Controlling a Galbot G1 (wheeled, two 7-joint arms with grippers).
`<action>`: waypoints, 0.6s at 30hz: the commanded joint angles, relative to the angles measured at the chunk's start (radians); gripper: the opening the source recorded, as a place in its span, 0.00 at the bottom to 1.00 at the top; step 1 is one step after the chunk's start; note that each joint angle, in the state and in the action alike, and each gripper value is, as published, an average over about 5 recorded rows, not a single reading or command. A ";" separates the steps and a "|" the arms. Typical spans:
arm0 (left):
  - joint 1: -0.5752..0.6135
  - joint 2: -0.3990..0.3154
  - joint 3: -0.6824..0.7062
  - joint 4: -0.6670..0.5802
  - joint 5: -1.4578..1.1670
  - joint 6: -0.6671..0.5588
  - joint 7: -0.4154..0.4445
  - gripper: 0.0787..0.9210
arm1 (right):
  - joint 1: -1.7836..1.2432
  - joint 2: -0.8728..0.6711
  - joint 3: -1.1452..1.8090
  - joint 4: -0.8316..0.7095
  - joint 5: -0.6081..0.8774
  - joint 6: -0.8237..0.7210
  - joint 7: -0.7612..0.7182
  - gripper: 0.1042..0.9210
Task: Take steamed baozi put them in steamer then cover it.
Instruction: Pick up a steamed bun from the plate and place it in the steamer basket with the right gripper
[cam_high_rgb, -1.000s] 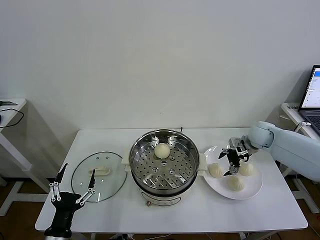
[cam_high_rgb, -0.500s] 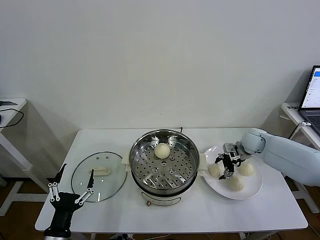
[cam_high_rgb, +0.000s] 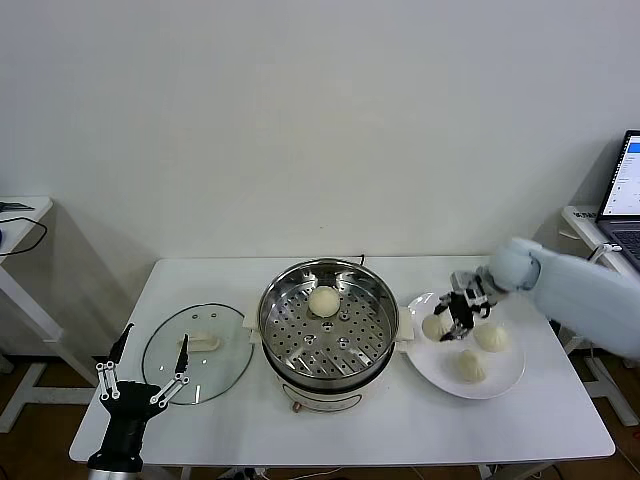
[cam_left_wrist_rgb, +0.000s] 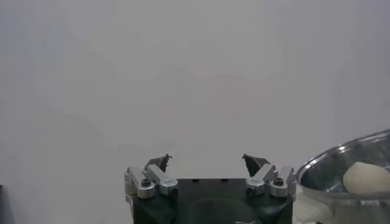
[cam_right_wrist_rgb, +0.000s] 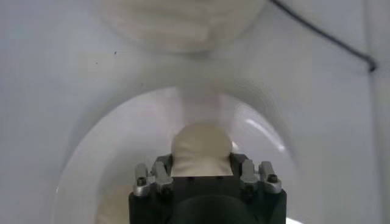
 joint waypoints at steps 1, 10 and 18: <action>-0.004 0.003 0.002 0.000 0.000 0.002 -0.002 0.88 | 0.462 0.145 -0.130 0.126 0.145 -0.006 -0.178 0.67; -0.011 0.000 0.004 0.000 0.001 0.007 -0.004 0.88 | 0.537 0.526 -0.284 0.187 0.385 -0.155 -0.053 0.67; -0.021 -0.008 0.005 0.006 0.000 0.008 -0.008 0.88 | 0.412 0.686 -0.354 0.175 0.438 -0.255 0.091 0.66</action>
